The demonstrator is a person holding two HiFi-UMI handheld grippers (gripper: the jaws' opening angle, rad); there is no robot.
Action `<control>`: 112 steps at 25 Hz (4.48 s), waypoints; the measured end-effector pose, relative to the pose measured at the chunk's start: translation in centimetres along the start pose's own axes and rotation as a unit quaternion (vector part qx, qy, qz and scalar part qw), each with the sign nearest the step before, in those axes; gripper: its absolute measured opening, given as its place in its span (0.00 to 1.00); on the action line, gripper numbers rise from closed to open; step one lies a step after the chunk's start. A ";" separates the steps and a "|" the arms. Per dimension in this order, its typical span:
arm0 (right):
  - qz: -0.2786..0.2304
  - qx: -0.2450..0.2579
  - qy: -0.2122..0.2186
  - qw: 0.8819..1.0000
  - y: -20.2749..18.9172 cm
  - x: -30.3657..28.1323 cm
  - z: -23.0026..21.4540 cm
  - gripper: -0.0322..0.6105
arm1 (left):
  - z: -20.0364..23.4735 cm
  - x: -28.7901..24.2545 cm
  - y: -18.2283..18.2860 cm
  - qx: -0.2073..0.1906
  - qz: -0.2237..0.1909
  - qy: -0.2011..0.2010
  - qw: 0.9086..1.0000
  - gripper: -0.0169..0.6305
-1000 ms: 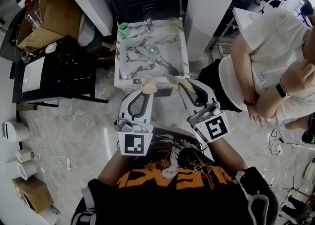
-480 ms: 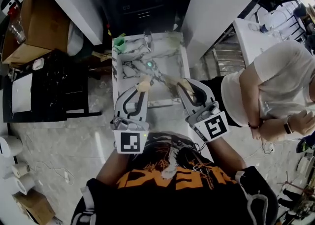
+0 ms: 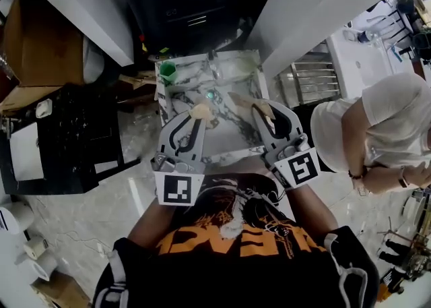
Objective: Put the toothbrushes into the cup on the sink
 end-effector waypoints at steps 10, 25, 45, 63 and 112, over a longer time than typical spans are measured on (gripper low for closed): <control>0.006 0.000 0.014 1.000 -0.5 -4.0 -2.8 0.18 | 2.2 -4.4 -0.8 -0.008 0.002 0.011 1.000 0.13; -0.003 -0.012 0.009 1.000 -1.1 -3.9 -8.2 0.18 | -0.2 -10.3 1.2 -0.009 -0.008 -0.007 1.000 0.13; 0.019 -0.003 -0.017 1.000 -6.0 -4.8 -18.2 0.18 | -3.3 -19.7 -2.9 0.054 -0.002 0.016 0.998 0.13; 0.105 -0.014 0.018 0.994 -15.3 -8.3 -21.9 0.19 | -5.0 -22.5 -4.2 -0.007 0.038 0.001 0.999 0.13; -0.061 -0.021 0.164 0.984 -1.4 -7.0 -8.5 0.07 | -0.6 -9.0 0.3 -0.011 0.002 0.069 0.998 0.13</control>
Point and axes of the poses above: the fingertips, and each gripper's own axes: x backward along the fingers, z to its left, y out of its top, the point moved 9 cm from there along x, backward along the fingers, and after that the axes turned 7 degrees about y, right-handed, at the moved point
